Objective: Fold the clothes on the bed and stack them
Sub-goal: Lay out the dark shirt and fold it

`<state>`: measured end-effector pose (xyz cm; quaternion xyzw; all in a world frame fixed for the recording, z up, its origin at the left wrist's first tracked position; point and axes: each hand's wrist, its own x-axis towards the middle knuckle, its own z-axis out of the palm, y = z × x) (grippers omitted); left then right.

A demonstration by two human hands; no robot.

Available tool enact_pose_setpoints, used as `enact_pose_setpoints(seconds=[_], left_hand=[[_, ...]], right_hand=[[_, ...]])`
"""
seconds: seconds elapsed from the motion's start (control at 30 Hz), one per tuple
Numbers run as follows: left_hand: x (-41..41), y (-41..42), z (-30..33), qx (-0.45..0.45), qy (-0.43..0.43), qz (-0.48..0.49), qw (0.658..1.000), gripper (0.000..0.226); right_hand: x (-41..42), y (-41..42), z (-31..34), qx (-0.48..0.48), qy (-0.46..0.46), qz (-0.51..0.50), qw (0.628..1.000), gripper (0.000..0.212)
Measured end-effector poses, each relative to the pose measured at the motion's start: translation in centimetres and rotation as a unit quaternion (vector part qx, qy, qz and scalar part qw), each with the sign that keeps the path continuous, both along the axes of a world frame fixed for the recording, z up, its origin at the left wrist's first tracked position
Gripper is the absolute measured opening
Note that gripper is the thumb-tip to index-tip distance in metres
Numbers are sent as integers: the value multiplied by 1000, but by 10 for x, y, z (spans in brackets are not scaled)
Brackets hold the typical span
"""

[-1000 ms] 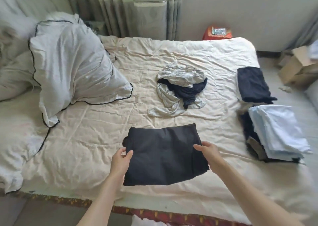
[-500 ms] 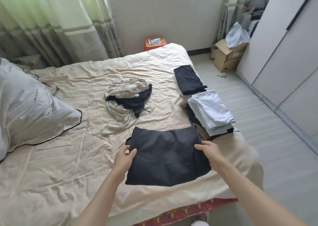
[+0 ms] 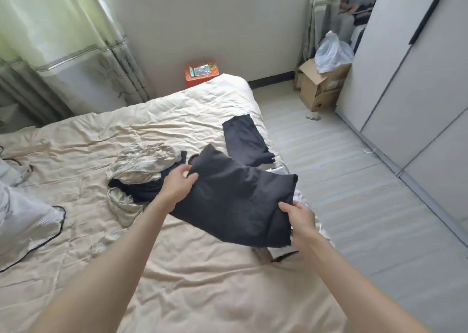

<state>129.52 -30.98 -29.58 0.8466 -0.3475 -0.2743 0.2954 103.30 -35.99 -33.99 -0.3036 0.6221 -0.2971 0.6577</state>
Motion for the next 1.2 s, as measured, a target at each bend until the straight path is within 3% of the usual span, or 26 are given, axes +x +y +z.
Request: enact_pose_setpoints(seconds=[0.3, 0.53, 0.67, 0.77, 0.87, 0.97, 1.03, 1.07, 1.13, 1.2], left_hand=[[40, -216, 5, -29, -129, -84, 988, 34], [69, -356, -59, -10, -185, -134, 974, 32], [78, -419, -96, -35, -271, -171, 947, 30], [94, -448, -133, -8, -329, -185, 926, 33], [112, -454, -182, 68, -310, -235, 919, 51], [121, -441, -235, 139, -219, -321, 911, 59], [120, -427, -266, 167, -192, -352, 901, 59], [117, -419, -279, 177, -184, -358, 898, 60], [106, -404, -301, 183, -178, -363, 896, 63], [97, -391, -316, 168, -183, -359, 900, 64]], right_hand=[[69, -138, -9, 32, -103, -133, 985, 15], [130, -228, -75, 87, -131, -213, 964, 16], [163, -264, -114, 119, -162, -259, 945, 14], [186, -283, -145, 180, -225, -221, 932, 12], [198, -294, -172, 245, -250, -134, 927, 42], [201, -299, -184, 240, -147, -57, 958, 36], [203, -302, -189, 104, 64, 28, 992, 26], [202, -305, -195, -25, 196, 82, 977, 23], [196, -314, -207, -301, 376, 188, 856, 24], [189, -328, -219, -407, 454, 307, 731, 37]])
